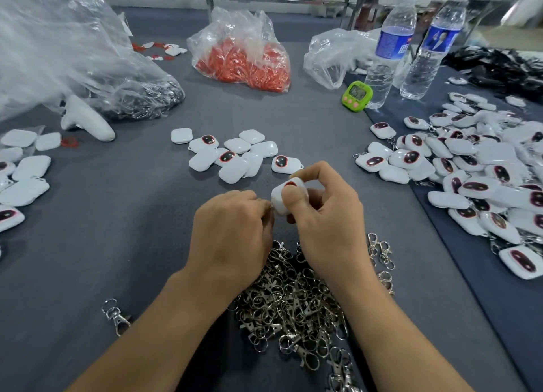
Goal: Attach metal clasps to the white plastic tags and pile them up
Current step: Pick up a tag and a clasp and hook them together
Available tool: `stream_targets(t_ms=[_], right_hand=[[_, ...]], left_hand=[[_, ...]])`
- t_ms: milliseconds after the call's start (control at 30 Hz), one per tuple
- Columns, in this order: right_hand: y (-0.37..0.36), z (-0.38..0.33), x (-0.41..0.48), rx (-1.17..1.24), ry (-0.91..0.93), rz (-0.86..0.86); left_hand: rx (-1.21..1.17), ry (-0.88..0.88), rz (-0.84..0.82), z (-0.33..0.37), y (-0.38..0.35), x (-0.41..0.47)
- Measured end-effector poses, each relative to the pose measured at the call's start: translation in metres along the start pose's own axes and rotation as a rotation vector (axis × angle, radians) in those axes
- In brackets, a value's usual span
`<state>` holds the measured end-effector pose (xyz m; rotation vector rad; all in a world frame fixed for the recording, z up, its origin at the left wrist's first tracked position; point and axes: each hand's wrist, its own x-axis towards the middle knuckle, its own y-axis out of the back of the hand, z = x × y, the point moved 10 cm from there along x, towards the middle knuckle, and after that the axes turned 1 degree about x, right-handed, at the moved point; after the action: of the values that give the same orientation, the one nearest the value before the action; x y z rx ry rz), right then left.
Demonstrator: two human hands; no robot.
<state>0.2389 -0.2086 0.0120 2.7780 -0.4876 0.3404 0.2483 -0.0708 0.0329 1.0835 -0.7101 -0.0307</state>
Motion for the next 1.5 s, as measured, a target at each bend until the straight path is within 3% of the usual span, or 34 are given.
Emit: stream_targets(t_ms=[100, 333, 433, 700, 833, 1000, 1200, 1500], right_hand=[[0.000, 0.008, 0.003, 0.078, -0.070, 0.013], [0.005, 0.026, 0.008, 0.370, -0.289, 0.012], [0.005, 0.030, 0.008, 0.417, -0.338, 0.014], [0.012, 0.035, 0.009, 0.315, -0.329, 0.080], [0.017, 0.034, 0.009, 0.253, -0.311, 0.096], [0.017, 0.037, 0.009, 0.191, -0.329, 0.100], [0.019, 0.041, 0.010, 0.217, -0.361, 0.110], [0.014, 0.047, 0.009, 0.351, -0.422, 0.095]], left_hand=[[-0.062, 0.051, 0.004, -0.004, -0.002, 0.000], [-0.753, 0.377, -0.112, -0.027, -0.032, 0.001], [-0.871, 0.422, -0.112, -0.030, -0.034, 0.001], [-0.452, 0.314, 0.045, -0.026, -0.008, 0.001], [-0.422, 0.328, 0.057, -0.033, -0.006, 0.002], [-0.273, 0.136, 0.187, -0.013, 0.013, 0.000], [-0.194, 0.004, 0.230, 0.004, 0.016, -0.005], [-0.136, -0.057, 0.198, 0.008, 0.014, -0.001]])
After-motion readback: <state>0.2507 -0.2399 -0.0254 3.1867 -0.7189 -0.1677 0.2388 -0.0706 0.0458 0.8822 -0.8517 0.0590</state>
